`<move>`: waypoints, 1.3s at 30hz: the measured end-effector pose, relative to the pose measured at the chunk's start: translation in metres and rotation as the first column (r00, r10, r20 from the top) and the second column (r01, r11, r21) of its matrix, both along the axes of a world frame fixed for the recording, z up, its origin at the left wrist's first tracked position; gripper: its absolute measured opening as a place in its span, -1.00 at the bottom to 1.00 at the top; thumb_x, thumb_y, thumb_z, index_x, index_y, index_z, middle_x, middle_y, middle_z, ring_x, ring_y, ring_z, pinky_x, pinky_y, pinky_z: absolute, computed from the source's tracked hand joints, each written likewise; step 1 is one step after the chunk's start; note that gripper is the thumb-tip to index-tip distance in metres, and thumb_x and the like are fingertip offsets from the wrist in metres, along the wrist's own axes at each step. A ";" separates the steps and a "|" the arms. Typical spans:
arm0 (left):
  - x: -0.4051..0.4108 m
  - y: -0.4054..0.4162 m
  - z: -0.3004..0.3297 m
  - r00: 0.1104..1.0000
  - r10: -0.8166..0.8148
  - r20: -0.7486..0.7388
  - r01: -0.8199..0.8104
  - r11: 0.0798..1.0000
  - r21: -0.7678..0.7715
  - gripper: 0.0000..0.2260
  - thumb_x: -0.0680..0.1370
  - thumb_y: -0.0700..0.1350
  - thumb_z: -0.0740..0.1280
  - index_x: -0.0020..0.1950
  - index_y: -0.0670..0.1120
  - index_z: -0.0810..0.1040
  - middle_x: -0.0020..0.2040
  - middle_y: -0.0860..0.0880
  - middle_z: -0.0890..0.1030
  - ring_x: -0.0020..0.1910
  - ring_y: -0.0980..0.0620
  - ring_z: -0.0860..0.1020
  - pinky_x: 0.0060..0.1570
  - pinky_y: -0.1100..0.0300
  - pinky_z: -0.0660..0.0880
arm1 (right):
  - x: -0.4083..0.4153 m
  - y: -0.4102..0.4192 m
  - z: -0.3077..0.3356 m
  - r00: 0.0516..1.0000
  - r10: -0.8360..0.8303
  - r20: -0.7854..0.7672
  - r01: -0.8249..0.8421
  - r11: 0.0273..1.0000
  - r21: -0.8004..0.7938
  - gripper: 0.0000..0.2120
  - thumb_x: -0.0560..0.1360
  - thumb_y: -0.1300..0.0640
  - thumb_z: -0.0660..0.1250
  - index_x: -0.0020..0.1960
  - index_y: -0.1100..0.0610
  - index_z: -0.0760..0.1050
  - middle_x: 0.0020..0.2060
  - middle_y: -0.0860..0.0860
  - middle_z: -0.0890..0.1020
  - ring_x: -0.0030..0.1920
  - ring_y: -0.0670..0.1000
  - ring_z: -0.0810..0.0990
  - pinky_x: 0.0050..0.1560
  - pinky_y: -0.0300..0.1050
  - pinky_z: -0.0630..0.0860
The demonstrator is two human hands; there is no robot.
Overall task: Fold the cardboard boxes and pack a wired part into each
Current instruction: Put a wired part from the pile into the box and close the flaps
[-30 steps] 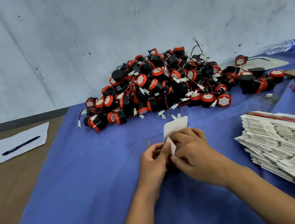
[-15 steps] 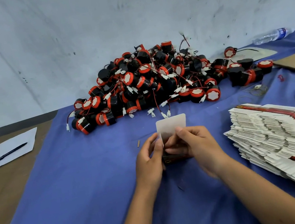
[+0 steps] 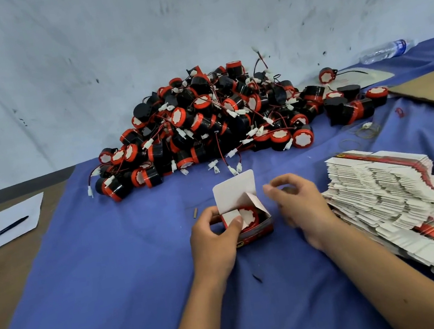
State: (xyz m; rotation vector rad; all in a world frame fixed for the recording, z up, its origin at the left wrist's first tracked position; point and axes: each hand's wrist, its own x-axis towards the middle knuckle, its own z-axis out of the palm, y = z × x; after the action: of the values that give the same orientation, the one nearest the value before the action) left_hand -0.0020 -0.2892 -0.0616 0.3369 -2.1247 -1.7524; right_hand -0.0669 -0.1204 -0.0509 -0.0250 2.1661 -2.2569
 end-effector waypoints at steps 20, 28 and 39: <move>0.027 -0.046 0.004 0.969 -0.233 -0.079 0.227 0.971 -0.074 -0.83 0.57 -0.30 0.44 0.06 -0.09 0.74 0.32 0.11 0.62 0.15 0.22 0.61 -0.02 0.20 0.57 | 0.015 -0.020 -0.012 0.829 0.454 -0.327 -0.294 0.851 0.436 -0.66 0.42 0.10 0.60 0.18 0.04 0.71 0.20 -0.06 0.56 -0.07 0.03 0.63 -0.09 -0.07 0.69; 0.021 -0.046 -0.002 0.975 -0.161 -0.151 0.087 0.909 -0.408 -0.75 0.42 -0.25 0.61 0.03 -0.02 0.74 0.25 0.11 0.63 0.32 0.27 0.52 0.27 0.20 0.49 | 0.013 -0.023 -0.018 0.720 0.480 -0.502 -0.153 0.814 0.560 -0.73 0.41 0.10 0.62 0.07 0.08 0.69 0.04 -0.09 0.57 -0.07 -0.16 0.59 -0.10 -0.39 0.45; 0.024 -0.047 0.000 0.979 -0.196 -0.050 0.163 0.910 -0.382 -0.34 0.37 -0.31 0.60 0.40 0.09 0.53 0.25 0.14 0.61 0.06 0.10 0.64 0.12 0.07 0.61 | 0.016 -0.027 -0.013 0.689 0.434 -0.580 -0.085 0.843 0.530 -0.75 0.58 -0.12 0.35 0.19 -0.05 0.64 0.01 -0.21 0.66 0.00 -0.12 0.64 -0.08 -0.23 0.59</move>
State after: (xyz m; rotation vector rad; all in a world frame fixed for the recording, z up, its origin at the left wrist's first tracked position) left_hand 0.0224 -0.3360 -0.0614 -0.0417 -2.4262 -1.3703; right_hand -0.0513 -0.1469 -0.0643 -1.2814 2.7242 -1.6291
